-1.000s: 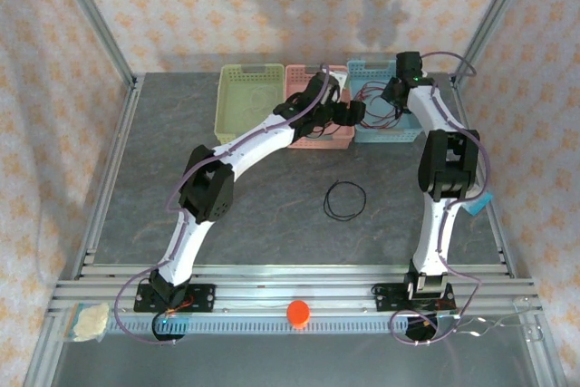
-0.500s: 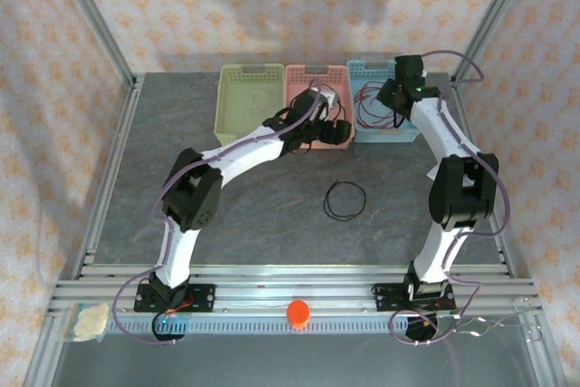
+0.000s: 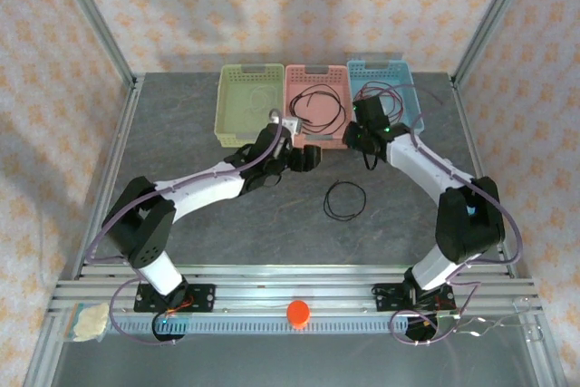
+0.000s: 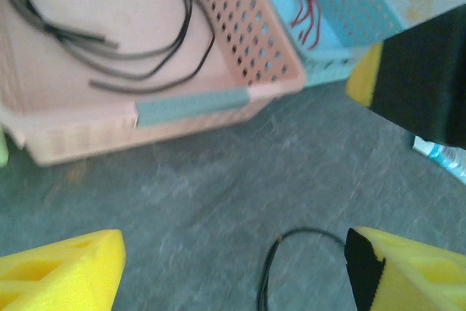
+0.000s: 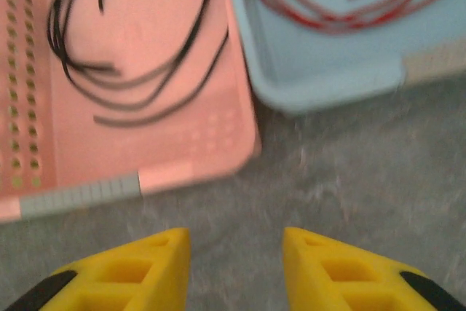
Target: Untangle the cables
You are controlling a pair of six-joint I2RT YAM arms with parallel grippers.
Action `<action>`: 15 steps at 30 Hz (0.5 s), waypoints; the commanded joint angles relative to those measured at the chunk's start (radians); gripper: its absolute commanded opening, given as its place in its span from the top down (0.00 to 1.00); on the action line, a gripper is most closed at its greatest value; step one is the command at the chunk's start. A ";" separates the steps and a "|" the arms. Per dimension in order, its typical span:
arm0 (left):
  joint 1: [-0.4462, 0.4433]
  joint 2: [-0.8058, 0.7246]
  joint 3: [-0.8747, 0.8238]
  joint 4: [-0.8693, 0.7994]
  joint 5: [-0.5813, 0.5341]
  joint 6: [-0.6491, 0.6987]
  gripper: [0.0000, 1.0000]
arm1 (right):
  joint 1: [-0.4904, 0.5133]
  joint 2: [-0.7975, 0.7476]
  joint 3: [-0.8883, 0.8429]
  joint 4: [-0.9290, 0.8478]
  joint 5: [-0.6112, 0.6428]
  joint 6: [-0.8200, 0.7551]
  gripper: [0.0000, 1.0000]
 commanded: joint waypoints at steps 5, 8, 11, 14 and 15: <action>-0.058 -0.119 -0.188 0.162 -0.021 -0.087 0.20 | 0.149 -0.069 -0.157 -0.015 0.055 0.143 0.63; -0.067 -0.164 -0.283 0.246 -0.025 -0.128 0.22 | 0.197 -0.054 -0.186 -0.017 0.073 0.180 0.63; -0.067 -0.220 -0.372 0.315 -0.040 -0.194 0.23 | 0.219 -0.030 -0.192 -0.021 0.086 0.203 0.63; -0.058 -0.268 -0.438 0.343 -0.059 -0.221 0.25 | 0.231 -0.003 -0.196 -0.003 0.083 0.220 0.64; -0.048 -0.283 -0.465 0.368 -0.047 -0.237 0.26 | 0.235 0.010 -0.195 0.006 0.072 0.226 0.63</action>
